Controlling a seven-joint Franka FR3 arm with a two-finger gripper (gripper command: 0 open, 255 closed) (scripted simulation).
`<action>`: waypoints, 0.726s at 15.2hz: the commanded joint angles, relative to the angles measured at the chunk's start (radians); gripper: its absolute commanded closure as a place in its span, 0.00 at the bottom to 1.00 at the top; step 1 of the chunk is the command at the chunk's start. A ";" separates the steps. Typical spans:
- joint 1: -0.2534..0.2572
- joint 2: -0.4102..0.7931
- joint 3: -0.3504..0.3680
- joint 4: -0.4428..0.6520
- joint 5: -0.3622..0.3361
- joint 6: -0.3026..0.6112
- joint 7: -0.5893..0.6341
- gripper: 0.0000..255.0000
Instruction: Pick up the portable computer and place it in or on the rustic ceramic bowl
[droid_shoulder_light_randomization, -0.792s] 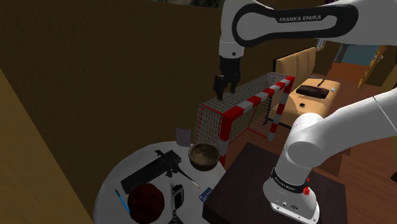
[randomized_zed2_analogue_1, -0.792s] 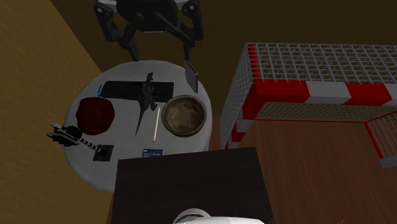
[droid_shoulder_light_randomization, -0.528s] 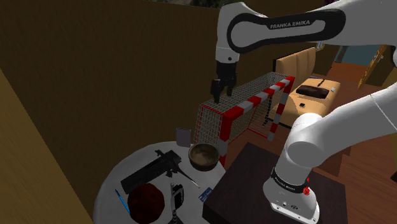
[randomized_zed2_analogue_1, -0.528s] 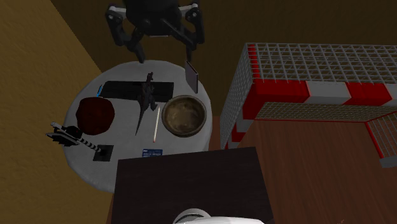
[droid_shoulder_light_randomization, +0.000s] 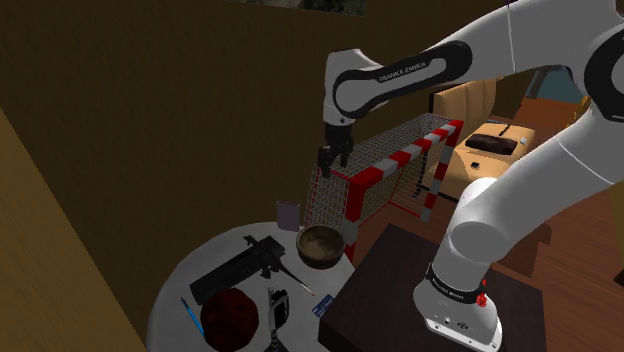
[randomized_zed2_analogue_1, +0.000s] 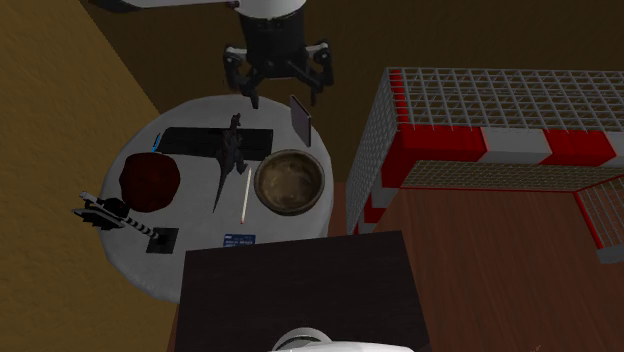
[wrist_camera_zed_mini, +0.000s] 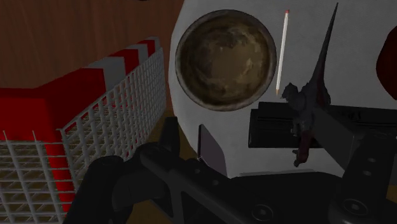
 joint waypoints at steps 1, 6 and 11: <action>-0.004 0.068 -0.014 0.003 -0.004 0.069 -0.024 0.00; -0.010 0.252 -0.039 0.034 -0.001 0.227 -0.078 0.00; -0.015 0.450 -0.058 0.103 0.017 0.360 -0.138 0.00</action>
